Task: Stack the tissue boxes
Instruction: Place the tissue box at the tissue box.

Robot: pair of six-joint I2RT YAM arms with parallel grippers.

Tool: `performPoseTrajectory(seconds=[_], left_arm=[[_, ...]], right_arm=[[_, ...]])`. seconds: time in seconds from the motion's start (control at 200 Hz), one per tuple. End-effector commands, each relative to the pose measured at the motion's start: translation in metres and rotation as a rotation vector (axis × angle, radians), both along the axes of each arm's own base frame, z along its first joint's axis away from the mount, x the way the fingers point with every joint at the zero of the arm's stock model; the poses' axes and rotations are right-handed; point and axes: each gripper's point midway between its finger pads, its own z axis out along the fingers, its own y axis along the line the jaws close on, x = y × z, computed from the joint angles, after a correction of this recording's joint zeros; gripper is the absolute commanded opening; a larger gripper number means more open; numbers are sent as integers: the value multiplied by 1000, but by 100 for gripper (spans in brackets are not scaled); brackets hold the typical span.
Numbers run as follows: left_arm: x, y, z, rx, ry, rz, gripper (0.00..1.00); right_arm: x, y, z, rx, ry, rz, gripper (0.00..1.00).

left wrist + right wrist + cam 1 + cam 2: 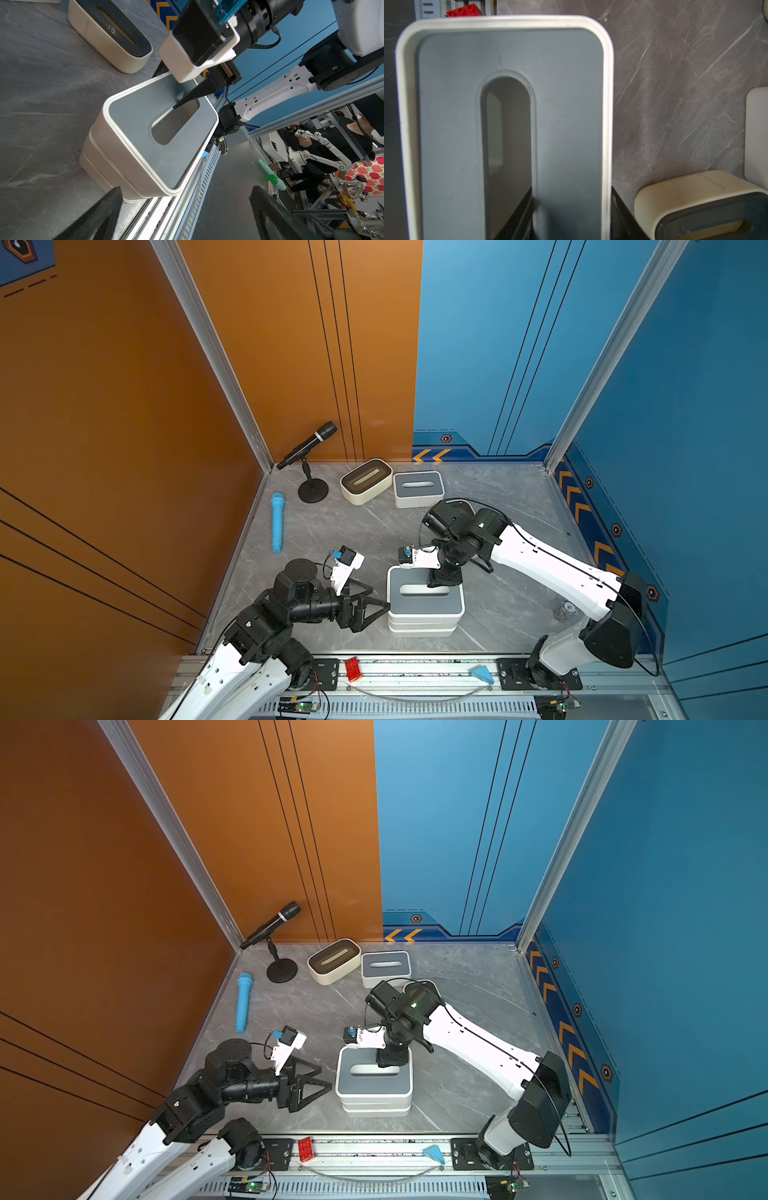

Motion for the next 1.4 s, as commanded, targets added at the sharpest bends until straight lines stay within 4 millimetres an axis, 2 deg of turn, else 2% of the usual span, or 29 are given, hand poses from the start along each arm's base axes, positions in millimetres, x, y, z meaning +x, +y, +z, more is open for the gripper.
performPoseTrajectory(seconds=[0.0, 0.385, 0.851, 1.131, 1.392], left_arm=[[-3, -3, -1, -8, -1, -23, 98], [-3, -3, -1, -8, 0, -24, 98], [-2, -4, -2, -4, 5, -26, 98], [-2, -4, -2, -3, 5, -26, 98], [-2, -4, -2, -3, 6, -28, 98]], right_arm=[[1, 5, 2, 15, 0, -6, 34], [0, 3, 2, 20, -5, 0, 40], [2, -1, 3, 25, -38, -13, 54], [2, -2, 6, 37, -40, -12, 54], [0, -3, 7, 42, -30, 9, 50]])
